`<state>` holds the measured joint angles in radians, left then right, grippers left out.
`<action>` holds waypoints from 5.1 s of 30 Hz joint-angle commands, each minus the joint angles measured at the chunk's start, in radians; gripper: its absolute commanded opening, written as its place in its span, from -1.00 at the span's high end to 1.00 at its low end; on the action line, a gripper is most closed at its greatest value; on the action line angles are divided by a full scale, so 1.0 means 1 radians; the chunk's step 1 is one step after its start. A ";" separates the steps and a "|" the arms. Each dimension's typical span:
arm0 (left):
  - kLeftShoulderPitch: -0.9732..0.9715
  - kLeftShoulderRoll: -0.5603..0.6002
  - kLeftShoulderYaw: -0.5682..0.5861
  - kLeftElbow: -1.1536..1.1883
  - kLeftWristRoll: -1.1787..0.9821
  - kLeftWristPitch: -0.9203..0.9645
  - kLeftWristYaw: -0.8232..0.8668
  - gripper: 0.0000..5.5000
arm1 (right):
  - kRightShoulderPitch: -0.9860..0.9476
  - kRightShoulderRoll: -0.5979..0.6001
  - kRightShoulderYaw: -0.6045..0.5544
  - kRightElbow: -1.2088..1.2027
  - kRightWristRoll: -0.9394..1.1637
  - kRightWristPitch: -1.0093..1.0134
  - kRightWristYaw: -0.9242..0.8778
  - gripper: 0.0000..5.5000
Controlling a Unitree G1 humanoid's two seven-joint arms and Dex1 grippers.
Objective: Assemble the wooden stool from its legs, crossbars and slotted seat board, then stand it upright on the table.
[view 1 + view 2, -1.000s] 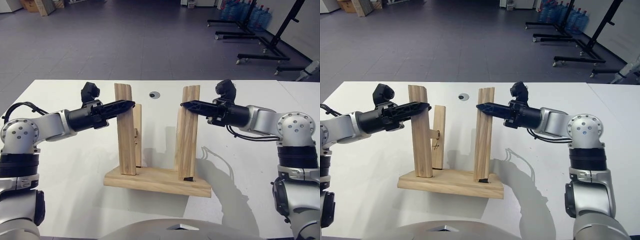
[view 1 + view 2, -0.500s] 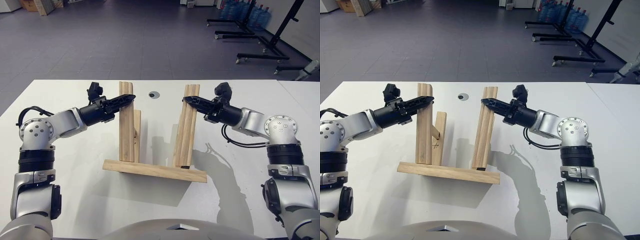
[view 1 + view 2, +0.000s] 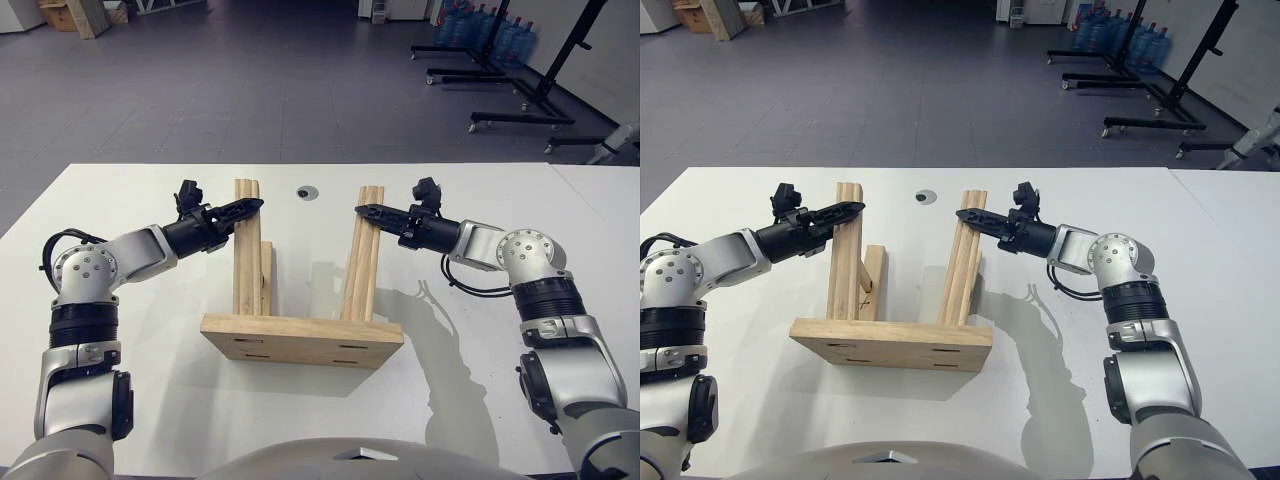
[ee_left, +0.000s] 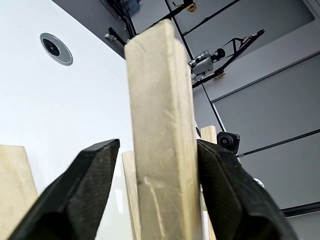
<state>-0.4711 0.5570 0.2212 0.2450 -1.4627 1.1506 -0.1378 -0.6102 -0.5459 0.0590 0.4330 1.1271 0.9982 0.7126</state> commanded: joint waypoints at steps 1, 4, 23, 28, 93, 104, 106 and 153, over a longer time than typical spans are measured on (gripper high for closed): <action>0.055 -0.017 0.007 0.054 0.106 0.024 0.086 -0.20 | 0.105 -0.007 0.094 0.092 -0.211 0.060 -0.057 -0.43; 0.047 -0.033 0.027 0.061 0.098 0.040 0.079 -0.44 | 0.103 -0.003 0.074 0.096 -0.202 0.083 -0.032 -0.72; -0.004 -0.101 0.199 0.048 -0.034 0.111 0.021 -0.88 | -0.015 0.075 -0.214 0.081 -0.121 0.268 -0.023 -0.96; -0.010 -0.089 0.213 0.045 -0.011 0.100 -0.032 -0.88 | -0.047 0.069 -0.257 0.053 -0.130 0.291 -0.004 -0.96; 0.663 0.137 -0.180 -0.371 0.953 -0.941 -1.131 0.08 | 0.711 -0.070 0.067 -0.573 -0.657 -0.774 0.568 0.29; 0.651 0.167 -0.156 -0.471 0.864 -0.819 -1.159 0.16 | 0.673 -0.076 0.067 -0.574 -0.644 -0.733 0.550 0.38; 0.620 0.192 -0.152 -0.524 0.805 -0.726 -1.156 0.18 | 0.651 -0.081 0.053 -0.593 -0.611 -0.680 0.542 0.38; -0.039 -0.102 0.080 -0.285 0.159 0.188 -0.027 0.26 | 0.077 0.095 -0.156 -0.475 0.572 0.255 -0.618 0.37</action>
<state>-0.4808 0.5209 0.4169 -0.0320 -1.3468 1.2488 -0.2991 -0.4628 -0.5241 -0.2572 -0.0073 1.6357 1.1732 0.1846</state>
